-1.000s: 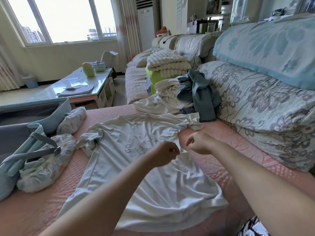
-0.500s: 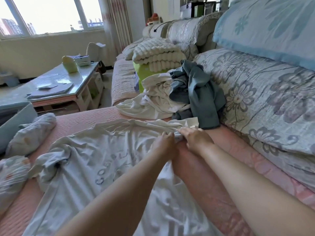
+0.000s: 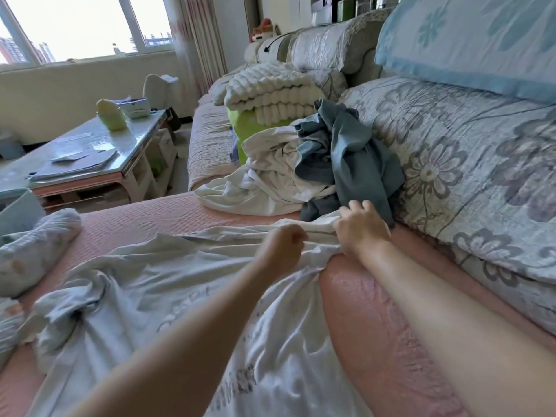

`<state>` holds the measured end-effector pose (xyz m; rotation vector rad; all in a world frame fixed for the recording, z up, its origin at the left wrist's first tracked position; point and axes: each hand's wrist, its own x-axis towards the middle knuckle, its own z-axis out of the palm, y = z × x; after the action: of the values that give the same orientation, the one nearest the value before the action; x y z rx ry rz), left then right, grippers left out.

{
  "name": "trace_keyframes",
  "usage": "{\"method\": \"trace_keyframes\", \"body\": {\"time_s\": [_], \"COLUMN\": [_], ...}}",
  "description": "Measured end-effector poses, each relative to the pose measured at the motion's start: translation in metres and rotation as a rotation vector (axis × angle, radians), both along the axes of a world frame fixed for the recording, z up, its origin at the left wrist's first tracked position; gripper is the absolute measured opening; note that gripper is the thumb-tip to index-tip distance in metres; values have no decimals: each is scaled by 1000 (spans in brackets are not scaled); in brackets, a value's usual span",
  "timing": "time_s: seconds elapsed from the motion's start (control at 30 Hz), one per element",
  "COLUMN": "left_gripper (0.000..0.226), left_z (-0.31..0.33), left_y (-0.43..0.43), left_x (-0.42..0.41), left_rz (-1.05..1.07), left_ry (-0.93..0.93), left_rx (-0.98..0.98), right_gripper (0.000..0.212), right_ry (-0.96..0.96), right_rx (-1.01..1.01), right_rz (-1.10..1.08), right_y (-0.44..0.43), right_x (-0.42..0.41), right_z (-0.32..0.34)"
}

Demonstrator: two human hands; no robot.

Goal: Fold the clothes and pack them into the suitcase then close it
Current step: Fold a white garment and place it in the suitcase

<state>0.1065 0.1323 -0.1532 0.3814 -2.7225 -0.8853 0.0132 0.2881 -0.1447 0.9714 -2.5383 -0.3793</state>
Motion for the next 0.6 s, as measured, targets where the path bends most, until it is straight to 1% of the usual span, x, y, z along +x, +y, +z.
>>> {"method": "trace_keyframes", "body": {"time_s": [0.03,0.07,0.13,0.17,0.2,0.27,0.3,0.37,0.43,0.47,0.5,0.53,0.6], "left_gripper": [19,21,22,24,27,33,32,31,39,38,33,27,23], "left_z": [1,3,3,2,0,-5,-9,-16,-19,-17,-15,-12,-6], "left_y": [-17,-35,-72,-90,-109,-148,-167,-199,-220,-228,-236,-243,-258], "left_x": [0,3,12,18,25,38,44,57,67,71,73,74,75], "left_rz": [48,98,194,224,245,279,296,289,254,241,224,203,195], "left_ry": [11,5,-32,-52,-93,-217,-279,-373,-430,-440,-428,-404,-303], "left_rx": [-68,-147,-313,-371,-433,-517,-538,-607,-730,-770,-805,-835,-830], "right_gripper": [46,45,41,43,46,49,47,36,25,23,23,23,25], "right_ry": [35,45,-128,-249,-329,-377,-397,-468,-492,-481,-471,-461,-431], "right_rx": [-73,-182,-340,-366,-382,-386,-394,-400,-339,-271,-235,-242,-358], "right_rz": [51,136,226,241,262,317,327,335,318,289,242,191,95], "right_y": [-9,-19,-46,-61,-76,-104,-117,-141,-163,-173,-181,-187,-200], "right_x": [6,10,14,16,17,17,17,20,22,21,19,15,4], "right_z": [4,7,6,6,5,1,-3,-11,-18,-20,-21,-20,-16]}}
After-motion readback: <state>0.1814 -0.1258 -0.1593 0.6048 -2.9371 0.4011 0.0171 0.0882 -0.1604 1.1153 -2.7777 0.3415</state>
